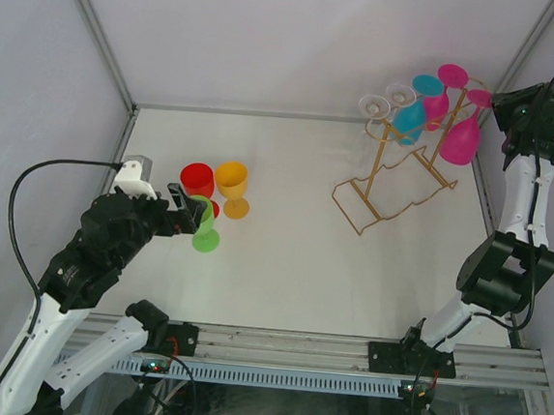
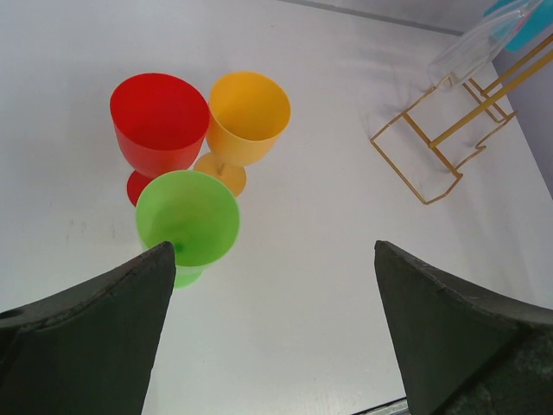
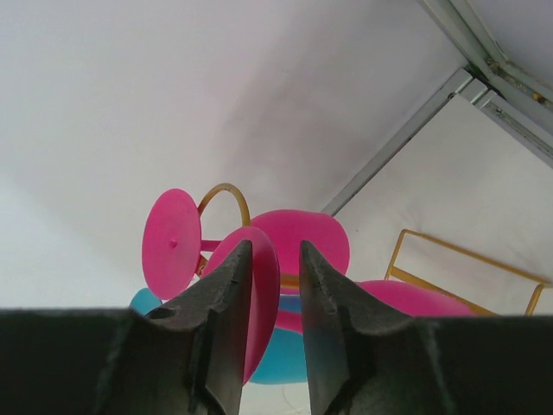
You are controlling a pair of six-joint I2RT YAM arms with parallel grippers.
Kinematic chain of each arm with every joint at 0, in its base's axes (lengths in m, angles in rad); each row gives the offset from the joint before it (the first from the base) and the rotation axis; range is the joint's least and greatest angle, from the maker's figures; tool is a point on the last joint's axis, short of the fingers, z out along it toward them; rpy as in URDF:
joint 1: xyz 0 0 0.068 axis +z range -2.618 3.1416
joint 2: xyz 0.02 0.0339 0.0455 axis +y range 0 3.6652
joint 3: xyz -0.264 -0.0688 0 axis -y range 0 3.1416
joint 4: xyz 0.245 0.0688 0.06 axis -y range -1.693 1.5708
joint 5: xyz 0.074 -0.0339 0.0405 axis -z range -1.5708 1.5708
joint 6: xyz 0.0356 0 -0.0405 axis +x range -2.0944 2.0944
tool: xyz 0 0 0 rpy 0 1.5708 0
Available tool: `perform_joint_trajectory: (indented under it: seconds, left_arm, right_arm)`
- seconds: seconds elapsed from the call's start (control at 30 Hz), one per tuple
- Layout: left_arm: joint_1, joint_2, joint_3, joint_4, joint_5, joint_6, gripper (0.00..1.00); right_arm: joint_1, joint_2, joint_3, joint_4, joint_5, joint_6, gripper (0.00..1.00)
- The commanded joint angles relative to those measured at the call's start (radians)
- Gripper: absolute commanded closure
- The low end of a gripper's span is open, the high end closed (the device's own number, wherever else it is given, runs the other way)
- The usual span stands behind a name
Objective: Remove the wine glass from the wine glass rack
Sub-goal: Pick up the wine glass from the wine rack.
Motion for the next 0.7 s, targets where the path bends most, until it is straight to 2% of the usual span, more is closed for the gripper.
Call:
perform_joint_trajectory:
  seconds: [0.0, 0.67]
  left_arm:
    - [0.007, 0.006, -0.009, 0.014, 0.013, 0.022, 0.00]
    - [0.006, 0.006, -0.002, 0.006, 0.030, 0.019, 0.00]
  right_arm:
    - [-0.002, 0.009, 0.060, 0.037, -0.021, -0.006, 0.74]
    - [-0.001, -0.013, 0.065, 0.033, -0.036, 0.010, 0.95]
